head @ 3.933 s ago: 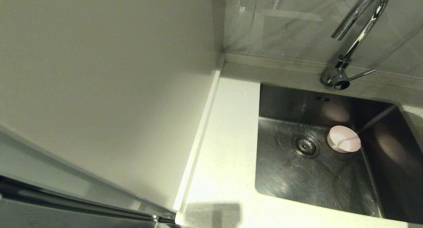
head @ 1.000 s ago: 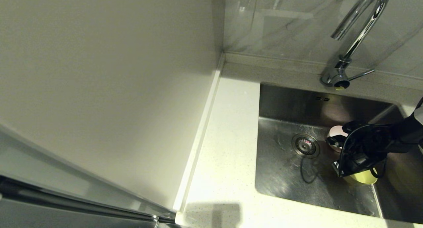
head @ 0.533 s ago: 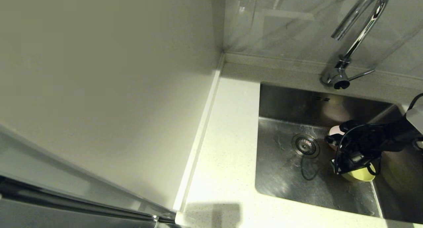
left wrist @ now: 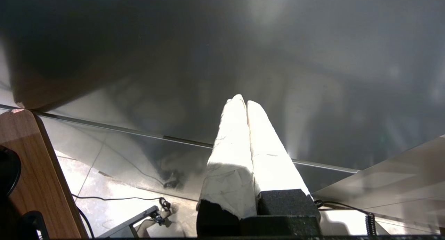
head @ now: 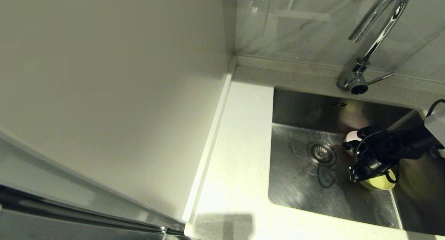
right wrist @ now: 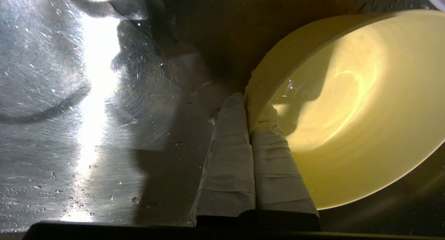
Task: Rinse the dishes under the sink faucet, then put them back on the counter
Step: Put a bowl into the sink
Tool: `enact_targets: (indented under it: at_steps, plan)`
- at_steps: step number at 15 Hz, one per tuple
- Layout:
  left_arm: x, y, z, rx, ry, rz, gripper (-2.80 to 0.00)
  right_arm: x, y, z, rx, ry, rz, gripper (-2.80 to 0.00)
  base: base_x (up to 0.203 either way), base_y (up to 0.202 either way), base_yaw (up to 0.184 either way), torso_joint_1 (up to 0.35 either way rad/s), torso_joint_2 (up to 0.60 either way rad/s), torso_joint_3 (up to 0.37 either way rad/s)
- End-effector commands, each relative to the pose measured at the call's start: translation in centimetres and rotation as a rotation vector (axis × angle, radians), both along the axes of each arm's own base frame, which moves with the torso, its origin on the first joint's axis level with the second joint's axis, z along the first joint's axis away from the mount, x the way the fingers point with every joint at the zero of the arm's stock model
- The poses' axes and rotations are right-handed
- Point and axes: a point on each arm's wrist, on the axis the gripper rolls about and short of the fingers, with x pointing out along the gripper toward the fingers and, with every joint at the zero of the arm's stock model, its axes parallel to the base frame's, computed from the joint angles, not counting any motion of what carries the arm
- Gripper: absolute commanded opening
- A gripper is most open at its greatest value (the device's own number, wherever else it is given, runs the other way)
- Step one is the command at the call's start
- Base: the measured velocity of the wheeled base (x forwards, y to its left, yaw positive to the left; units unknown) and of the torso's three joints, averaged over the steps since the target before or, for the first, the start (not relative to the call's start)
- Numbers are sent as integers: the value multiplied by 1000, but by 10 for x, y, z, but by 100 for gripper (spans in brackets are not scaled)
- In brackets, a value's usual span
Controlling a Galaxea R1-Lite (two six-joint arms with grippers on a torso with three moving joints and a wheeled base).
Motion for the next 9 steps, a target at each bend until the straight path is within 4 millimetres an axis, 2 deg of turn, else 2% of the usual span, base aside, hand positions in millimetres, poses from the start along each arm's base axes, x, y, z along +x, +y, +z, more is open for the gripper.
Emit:
enact_targets:
  at_steps: [1, 3, 4, 5, 9]
  plan:
    - [0, 0, -1, 0, 3, 0, -280, 0, 0, -1, 0, 4, 2, -280, 0, 0, 0, 0, 0, 0]
    - [0, 0, -1, 0, 3, 0, -280, 0, -1, -2, -2, 6, 1, -280, 0, 0, 0, 0, 0, 0]
    - [0, 0, -1, 0, 3, 0, -280, 0, -1, -1, -2, 2, 0, -31, 0, 0, 0, 0, 0, 0]
    - [0, 0, -1, 0, 3, 0, -280, 0, -1, 0, -2, -1, -2, 0, 0, 0, 0, 0, 0, 0]
    - [0, 0, -1, 0, 3, 0, -280, -1, -1, 12, 0, -30, -16, 0, 0, 0, 0, 0, 0, 0]
